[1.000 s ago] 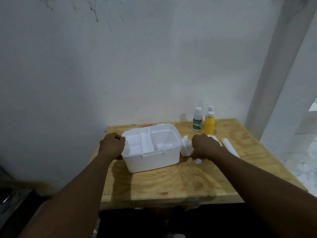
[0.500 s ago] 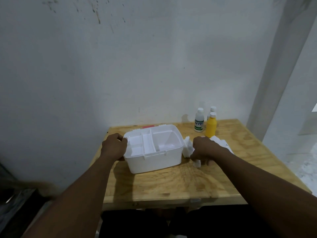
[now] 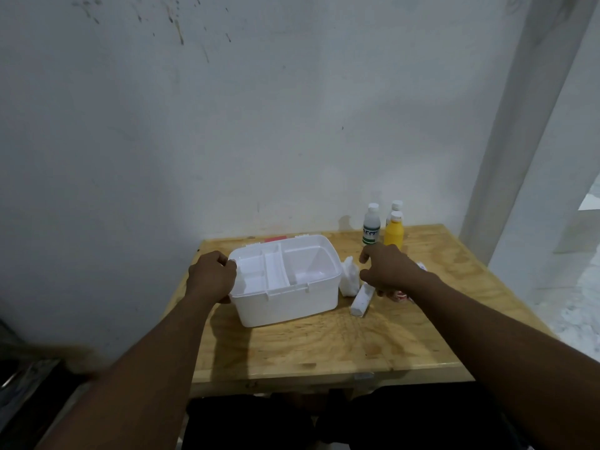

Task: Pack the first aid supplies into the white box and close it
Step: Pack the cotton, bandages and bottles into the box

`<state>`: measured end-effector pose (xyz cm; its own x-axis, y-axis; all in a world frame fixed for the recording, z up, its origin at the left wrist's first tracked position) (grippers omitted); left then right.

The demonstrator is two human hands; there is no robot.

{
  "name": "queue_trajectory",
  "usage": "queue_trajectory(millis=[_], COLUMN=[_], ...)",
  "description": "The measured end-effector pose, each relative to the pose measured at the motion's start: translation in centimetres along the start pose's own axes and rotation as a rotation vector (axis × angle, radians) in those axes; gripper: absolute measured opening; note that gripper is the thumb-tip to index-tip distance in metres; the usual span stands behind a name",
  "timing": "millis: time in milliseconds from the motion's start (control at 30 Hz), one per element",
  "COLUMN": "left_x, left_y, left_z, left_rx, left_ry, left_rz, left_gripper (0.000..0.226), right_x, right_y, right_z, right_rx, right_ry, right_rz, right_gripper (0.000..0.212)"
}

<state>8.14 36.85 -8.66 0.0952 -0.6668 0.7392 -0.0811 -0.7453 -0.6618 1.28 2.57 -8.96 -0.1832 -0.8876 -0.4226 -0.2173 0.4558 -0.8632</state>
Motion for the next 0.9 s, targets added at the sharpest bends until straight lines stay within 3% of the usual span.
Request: queue_trajectory(millis=[133,367,600,767,833,900], left_x=[0.1,0.3,1.2,1.5,1.4,1.3], left_y=[0.0,0.0,-0.4,0.6,0.4,0.0], left_z=[-0.2,-0.1,0.1,0.3,0.3,0.2], left_rx=[-0.004,-0.007,-0.003,-0.067,-0.053,-0.028], left_ry=[0.0,-0.001,0.031,0.036,0.032,0.03], left_rz=[0.015,0.081,0.287,0.342,0.345,0.352], left_gripper=[0.016,0.017,0.036,0.032,0.029,0.025], right_x=[-1.5,-1.4,-1.1,-0.4,-0.3,-0.5], right_y=[1.3,1.5,-1.6,-3.0,-3.2,-2.4], right_z=[0.7,1.4,0.8,0.4,0.3,0.9], right_rx=[-0.003,-0.005,0.066,0.206,0.249,0.181], right_ry=[-0.108,-0.084,-0.137,-0.122,-0.104,-0.116], right_rz=[-0.007,-0.065,-0.111,-0.041,-0.017,-0.034], right_gripper=[0.057,0.026,0.03,0.022,0.029,0.038])
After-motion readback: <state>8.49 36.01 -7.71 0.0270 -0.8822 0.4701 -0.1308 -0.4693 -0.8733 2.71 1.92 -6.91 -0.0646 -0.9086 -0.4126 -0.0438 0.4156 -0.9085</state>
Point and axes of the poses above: each hand's wrist, its own z-axis towards the middle knuckle, its own y-axis out of the palm, x = y × z, the point moved 9 cm from there along z, towards the middle knuckle, and after that the axes turned 14 degrees about -x, right-handed, at the moved point
